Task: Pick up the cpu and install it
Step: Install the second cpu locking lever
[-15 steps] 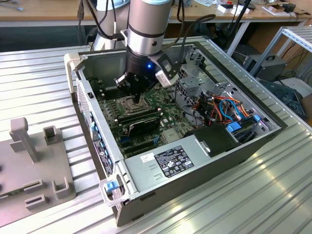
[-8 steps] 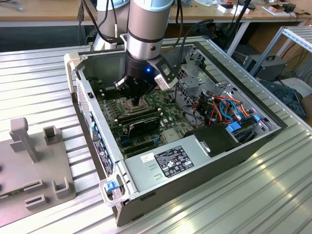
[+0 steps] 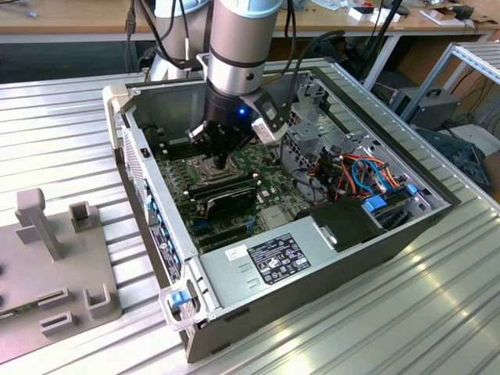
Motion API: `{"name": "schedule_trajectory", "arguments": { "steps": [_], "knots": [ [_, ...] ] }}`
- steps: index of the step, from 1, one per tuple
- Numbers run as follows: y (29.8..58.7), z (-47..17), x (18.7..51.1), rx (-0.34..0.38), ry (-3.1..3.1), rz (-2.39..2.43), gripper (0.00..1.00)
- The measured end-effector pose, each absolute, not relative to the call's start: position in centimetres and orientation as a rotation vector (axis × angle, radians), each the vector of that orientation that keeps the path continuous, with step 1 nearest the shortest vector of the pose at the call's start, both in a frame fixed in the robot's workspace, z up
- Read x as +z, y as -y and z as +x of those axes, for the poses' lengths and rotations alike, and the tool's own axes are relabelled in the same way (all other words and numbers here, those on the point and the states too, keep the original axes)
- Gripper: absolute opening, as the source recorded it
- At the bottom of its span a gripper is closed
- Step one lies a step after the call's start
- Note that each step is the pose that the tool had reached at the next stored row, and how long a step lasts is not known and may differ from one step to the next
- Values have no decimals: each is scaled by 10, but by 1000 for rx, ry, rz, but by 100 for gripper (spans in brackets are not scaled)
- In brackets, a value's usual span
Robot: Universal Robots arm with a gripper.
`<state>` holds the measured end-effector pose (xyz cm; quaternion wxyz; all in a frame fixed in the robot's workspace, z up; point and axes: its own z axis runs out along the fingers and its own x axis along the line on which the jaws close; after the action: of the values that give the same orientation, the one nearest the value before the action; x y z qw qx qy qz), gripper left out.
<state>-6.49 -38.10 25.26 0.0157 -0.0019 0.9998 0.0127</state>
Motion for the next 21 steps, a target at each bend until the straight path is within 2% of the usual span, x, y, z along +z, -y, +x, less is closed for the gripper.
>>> {"name": "schedule_trajectory", "arguments": {
  "steps": [21],
  "knots": [
    [381,-80,243,41,-3099,-6,11]
  ]
}}
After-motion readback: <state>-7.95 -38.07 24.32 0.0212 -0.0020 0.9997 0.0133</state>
